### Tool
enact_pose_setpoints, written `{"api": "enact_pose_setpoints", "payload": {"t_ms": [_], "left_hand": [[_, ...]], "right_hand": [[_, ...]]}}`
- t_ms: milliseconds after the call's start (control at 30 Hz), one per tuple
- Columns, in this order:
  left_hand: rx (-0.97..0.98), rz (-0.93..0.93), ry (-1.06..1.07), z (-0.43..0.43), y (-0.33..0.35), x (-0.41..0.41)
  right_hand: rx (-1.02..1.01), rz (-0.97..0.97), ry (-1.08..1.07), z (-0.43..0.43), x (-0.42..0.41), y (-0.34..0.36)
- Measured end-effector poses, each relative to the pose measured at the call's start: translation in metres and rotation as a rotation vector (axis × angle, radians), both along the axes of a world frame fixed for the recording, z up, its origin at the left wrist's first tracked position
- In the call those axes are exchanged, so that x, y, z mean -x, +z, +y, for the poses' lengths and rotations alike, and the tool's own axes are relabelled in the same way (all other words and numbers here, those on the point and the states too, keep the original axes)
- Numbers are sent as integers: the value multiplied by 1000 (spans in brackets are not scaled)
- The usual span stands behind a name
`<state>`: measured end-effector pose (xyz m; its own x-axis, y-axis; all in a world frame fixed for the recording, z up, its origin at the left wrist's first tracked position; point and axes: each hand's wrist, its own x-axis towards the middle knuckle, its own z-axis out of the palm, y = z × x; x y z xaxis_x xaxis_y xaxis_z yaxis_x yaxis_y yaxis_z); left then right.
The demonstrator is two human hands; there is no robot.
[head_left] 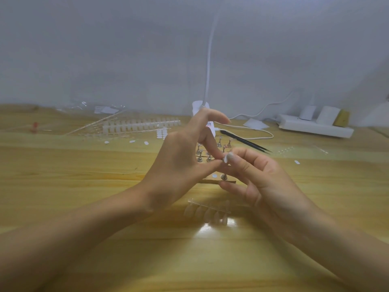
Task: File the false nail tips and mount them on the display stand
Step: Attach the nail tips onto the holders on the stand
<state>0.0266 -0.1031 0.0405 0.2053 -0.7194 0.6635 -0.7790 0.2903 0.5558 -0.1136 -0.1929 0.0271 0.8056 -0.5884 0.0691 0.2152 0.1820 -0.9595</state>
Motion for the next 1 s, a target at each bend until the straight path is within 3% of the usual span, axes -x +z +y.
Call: {"api": "enact_pose_setpoints", "payload": {"t_ms": [200,400,500,567,633,700,800,867,1000], "left_hand": [[14,-98,33,0,1,1],[-36,-209,100,1,3,3],[-49,-115,47,2,7,2],[-61,26,-15,2,10,0],[-87,135,-56,3,12,-1],[-108,165,-76,3,13,0],[-134,128,-99,3,15,3],[-135,106,-110,3,15,4],[-115,49,-97,4,16,4]], "right_hand": [[36,-21,-40,2,1,-2],[-80,-31,-65,4,1,-4],[-83,-32,-38,1,2,-2],[74,-14,-68,-5,4,6],[462,37,-194,-13,8,17],[854,38,-276,-22,14,28],[1242,37,-285,-30,18,35],[1358,67,-275,-30,19,35],[1347,77,-284,-29,18,34]]}}
